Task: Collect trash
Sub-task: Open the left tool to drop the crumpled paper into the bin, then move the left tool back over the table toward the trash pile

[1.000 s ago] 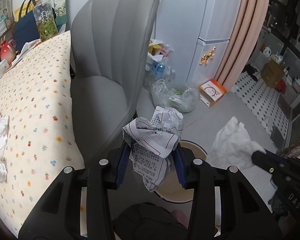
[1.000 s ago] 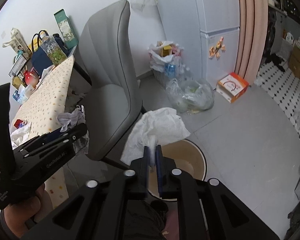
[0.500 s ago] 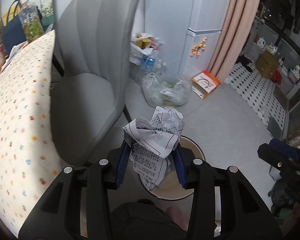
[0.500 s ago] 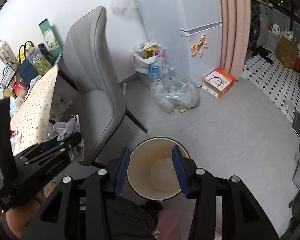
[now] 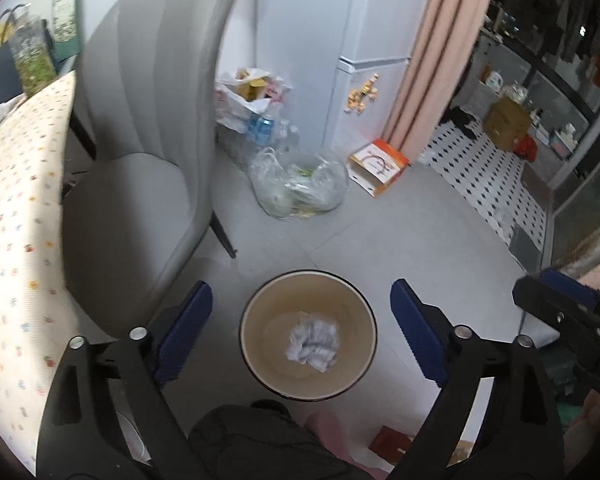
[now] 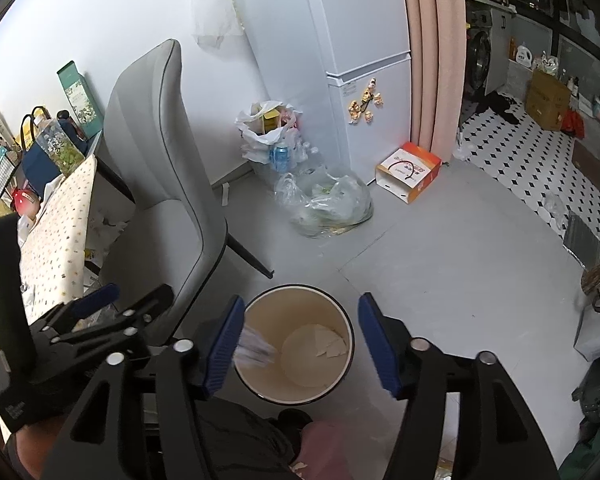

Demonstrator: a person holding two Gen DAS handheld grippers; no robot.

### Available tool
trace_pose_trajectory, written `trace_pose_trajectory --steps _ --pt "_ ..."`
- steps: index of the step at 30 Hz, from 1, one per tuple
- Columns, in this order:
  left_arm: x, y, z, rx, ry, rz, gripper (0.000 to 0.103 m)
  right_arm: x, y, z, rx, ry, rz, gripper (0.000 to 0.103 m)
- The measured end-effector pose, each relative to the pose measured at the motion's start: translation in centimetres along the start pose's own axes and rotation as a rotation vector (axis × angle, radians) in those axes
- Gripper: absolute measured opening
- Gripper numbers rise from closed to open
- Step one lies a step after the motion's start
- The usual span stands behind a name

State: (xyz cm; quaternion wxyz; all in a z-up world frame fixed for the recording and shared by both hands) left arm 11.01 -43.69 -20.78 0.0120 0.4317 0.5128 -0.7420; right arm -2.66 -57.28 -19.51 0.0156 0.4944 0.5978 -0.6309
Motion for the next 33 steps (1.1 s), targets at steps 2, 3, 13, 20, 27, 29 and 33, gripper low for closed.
trace_pose_trajectory --steps 2,3,13,20,27,29,33 --pt "-0.4 -0.7 -1.0 -0.023 -0.015 0.011 0.093 -0.1 -0.3 -0.8 -0.010 -0.012 0.010 0.071" --pt "-0.5 -1.2 -1.4 -0.032 -0.018 0.019 0.094 -0.2 -0.4 -1.3 -0.017 -0.021 0.017 0.075" --pt "-1.5 -6.8 -8.0 -0.135 -0.104 0.113 0.097 -0.2 -1.7 -7.7 -0.095 -0.098 0.046 0.089" --pt "-0.6 -11.2 -13.2 -0.204 -0.176 0.176 0.097 0.2 -3.7 -13.1 -0.154 -0.163 0.069 0.093" --pt "1.0 -15.1 -18.5 -0.272 -0.250 0.226 0.097 1.6 -5.6 -18.7 -0.218 -0.243 0.077 0.094" --pt "1.7 -16.2 -20.0 -0.293 -0.275 0.243 0.097 2.0 -6.2 -20.1 -0.234 -0.267 0.080 0.094" --pt "2.8 -18.3 -23.0 -0.335 -0.323 0.271 0.097 3.0 -7.1 -23.2 -0.267 -0.314 0.080 0.094"
Point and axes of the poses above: each gripper's, at about its wrist camera, not at the fingertips, and y roughly the way its jaws point, z to its right, x to its underside, the point moved 9 cm from there along y, roughly the way its jaws point, and after that the axes turned 7 degrees about z, right-handed, at the moved point
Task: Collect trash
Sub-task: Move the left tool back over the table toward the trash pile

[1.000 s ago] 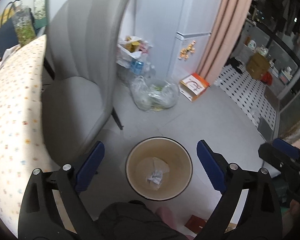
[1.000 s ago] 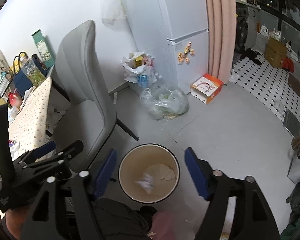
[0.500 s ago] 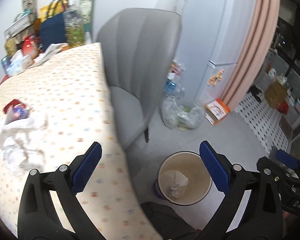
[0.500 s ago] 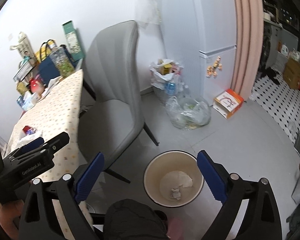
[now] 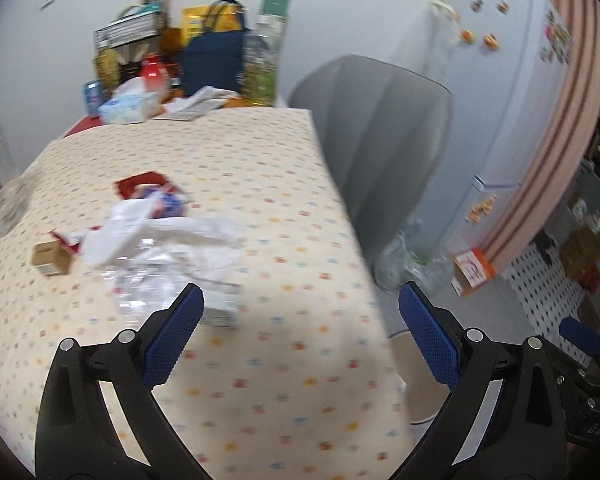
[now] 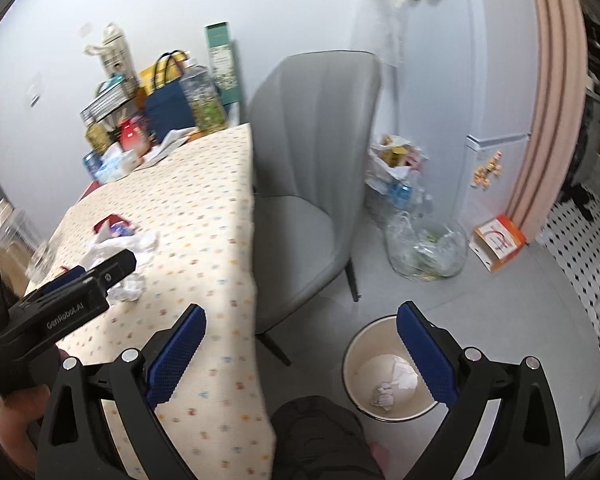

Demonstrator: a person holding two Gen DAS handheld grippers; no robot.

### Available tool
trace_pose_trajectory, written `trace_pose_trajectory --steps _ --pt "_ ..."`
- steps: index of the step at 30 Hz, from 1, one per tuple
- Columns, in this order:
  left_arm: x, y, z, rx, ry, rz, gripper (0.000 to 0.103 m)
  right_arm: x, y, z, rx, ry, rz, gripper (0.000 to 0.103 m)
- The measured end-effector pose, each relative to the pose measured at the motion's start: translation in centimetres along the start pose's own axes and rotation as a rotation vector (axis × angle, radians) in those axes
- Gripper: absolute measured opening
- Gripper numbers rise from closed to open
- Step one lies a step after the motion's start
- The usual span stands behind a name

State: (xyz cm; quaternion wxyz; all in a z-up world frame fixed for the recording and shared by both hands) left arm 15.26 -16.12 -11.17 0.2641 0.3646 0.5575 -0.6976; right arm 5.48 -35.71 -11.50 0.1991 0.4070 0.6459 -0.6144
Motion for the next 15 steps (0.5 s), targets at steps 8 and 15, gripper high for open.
trace_pose_trajectory --steps 8,15 --pt "-0.5 -2.3 -7.6 -0.095 -0.101 0.050 0.097 -0.1 0.5 -6.1 -0.078 -0.090 -0.018 0.094" --pt "-0.5 -4.1 -12.3 -0.148 -0.147 0.074 0.097 -0.2 0.9 -11.3 -0.139 -0.158 -0.019 0.094"
Point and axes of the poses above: each gripper's, at about its wrist camera, not at the fingertips, and y roughly the way its jaws point, z to its right, x to its underside, the point moved 9 cm from there along y, roughly the way its jaws point, and after that the axes turned 7 degrees about z, right-handed, at the moved point
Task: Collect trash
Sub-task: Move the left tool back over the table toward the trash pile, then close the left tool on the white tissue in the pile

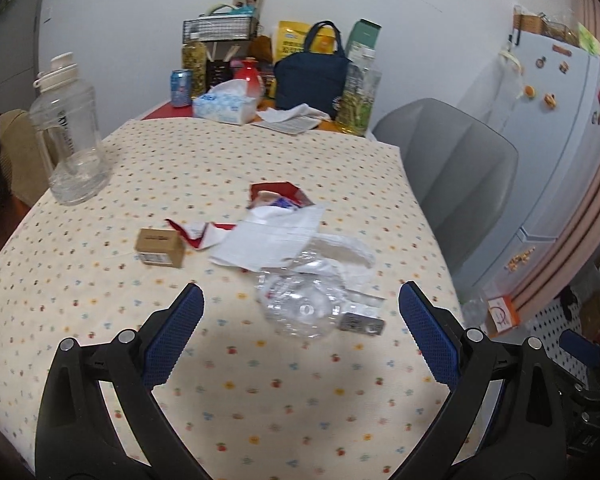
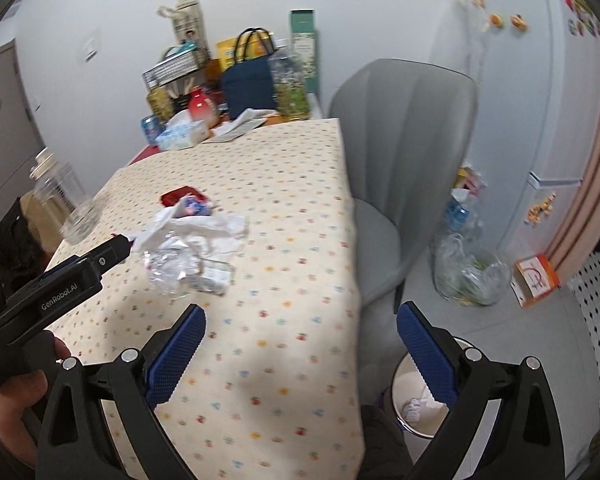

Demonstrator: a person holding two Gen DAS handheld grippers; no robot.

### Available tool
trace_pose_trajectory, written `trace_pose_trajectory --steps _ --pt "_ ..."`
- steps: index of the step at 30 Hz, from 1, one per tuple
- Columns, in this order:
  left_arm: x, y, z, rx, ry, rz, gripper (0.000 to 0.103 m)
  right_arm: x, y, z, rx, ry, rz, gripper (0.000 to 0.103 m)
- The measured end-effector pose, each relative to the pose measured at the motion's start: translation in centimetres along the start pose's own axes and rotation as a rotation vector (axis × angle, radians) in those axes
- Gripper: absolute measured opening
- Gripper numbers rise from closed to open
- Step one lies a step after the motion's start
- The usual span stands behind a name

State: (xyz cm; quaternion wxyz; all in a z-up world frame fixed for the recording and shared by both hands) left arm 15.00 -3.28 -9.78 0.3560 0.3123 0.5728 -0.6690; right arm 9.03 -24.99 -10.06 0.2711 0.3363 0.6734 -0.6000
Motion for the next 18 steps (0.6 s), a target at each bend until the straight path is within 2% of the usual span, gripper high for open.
trace_pose_trajectory --steps 9,18 --pt "-0.1 0.6 -3.6 -0.030 -0.035 -0.003 0.097 -0.1 1.4 -4.2 -0.037 -0.052 -0.016 0.094" --pt "0.0 3.3 -3.3 0.001 -0.021 -0.031 0.097 0.0 3.3 -4.9 -0.030 -0.069 -0.046 0.094"
Point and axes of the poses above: each gripper's, at about its wrist camera, not at the fingertips, and y roughly the way its jaws point, z to its right, x to its underside, the point moved 9 cm from there along y, roughly the way its jaws point, and after that the axes turned 7 degrees about z, right-handed, at the moved point
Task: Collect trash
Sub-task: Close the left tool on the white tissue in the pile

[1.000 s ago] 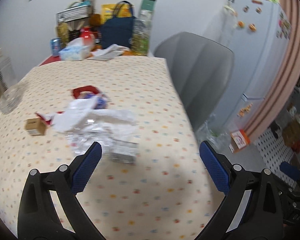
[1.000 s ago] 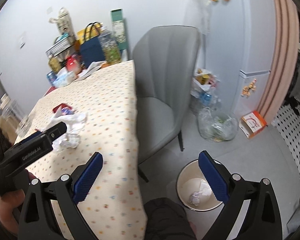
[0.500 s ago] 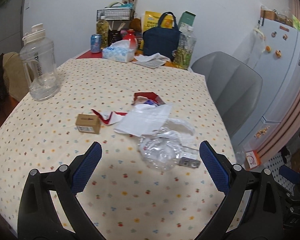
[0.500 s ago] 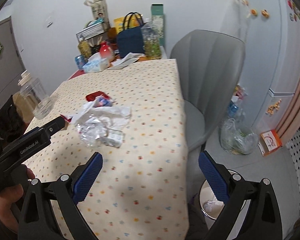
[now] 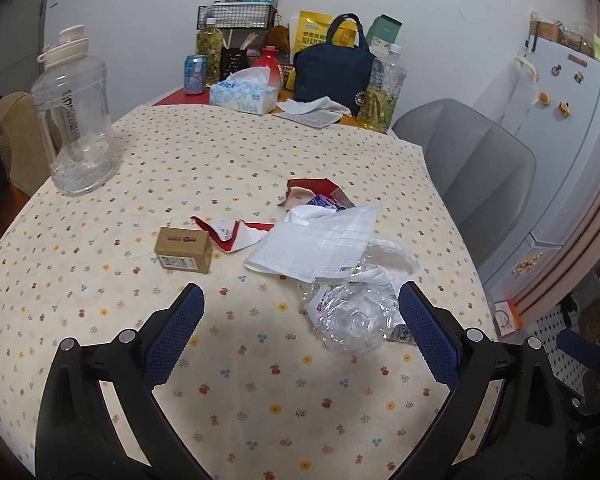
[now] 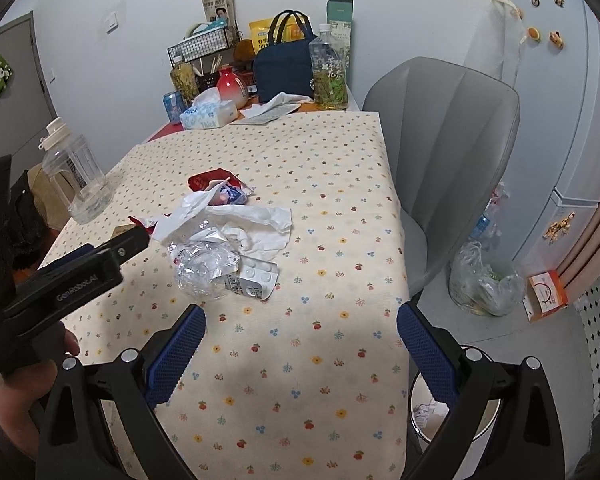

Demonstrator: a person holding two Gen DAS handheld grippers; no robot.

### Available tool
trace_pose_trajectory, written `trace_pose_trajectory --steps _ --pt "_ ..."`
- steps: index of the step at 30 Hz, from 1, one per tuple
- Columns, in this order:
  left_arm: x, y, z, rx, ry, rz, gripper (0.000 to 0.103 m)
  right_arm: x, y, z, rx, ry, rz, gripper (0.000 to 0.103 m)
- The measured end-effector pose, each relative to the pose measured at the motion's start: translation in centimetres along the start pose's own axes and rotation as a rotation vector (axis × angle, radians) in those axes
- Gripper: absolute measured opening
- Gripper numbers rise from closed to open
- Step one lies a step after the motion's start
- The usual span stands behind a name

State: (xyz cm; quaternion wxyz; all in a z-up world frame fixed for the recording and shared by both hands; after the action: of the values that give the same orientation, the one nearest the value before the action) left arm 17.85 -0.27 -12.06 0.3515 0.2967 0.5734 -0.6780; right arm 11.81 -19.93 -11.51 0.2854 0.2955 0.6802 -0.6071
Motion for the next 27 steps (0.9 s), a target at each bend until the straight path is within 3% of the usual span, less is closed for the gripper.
trace_pose_trajectory --steps 4,13,19,24,27 --pt "0.0 1.6 0.8 0.004 0.021 -0.011 0.094 0.1 1.2 0.4 0.010 0.006 -0.019 0.094" --pt "0.3 4.6 1.3 -0.003 0.059 -0.052 0.073 -0.3 3.2 0.1 0.004 -0.001 -0.038 0.094" --pt "0.5 5.3 0.8 0.005 0.050 -0.057 0.043 0.1 4.3 -0.4 -0.002 -0.008 -0.058 0.094" --pt "0.4 4.9 0.8 0.003 0.061 -0.045 0.003 -0.1 4.2 -0.8 -0.005 -0.010 -0.052 0.094" --pt "0.1 4.3 0.2 -0.012 0.055 -0.033 0.002 -0.1 4.1 -1.2 -0.013 -0.020 -0.049 0.094"
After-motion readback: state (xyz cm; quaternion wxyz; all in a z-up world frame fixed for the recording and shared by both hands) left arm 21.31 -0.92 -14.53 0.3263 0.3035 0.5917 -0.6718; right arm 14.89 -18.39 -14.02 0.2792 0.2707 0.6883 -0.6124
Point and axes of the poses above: each gripper's, at about its wrist camera, not at the fingertips, and y roughly the way its jaws point, z to its right, x to its underside, the point moved 9 cm from there along y, roughly the way its jaws point, and after that the axes turned 7 degrees about z, right-handed, at the moved point
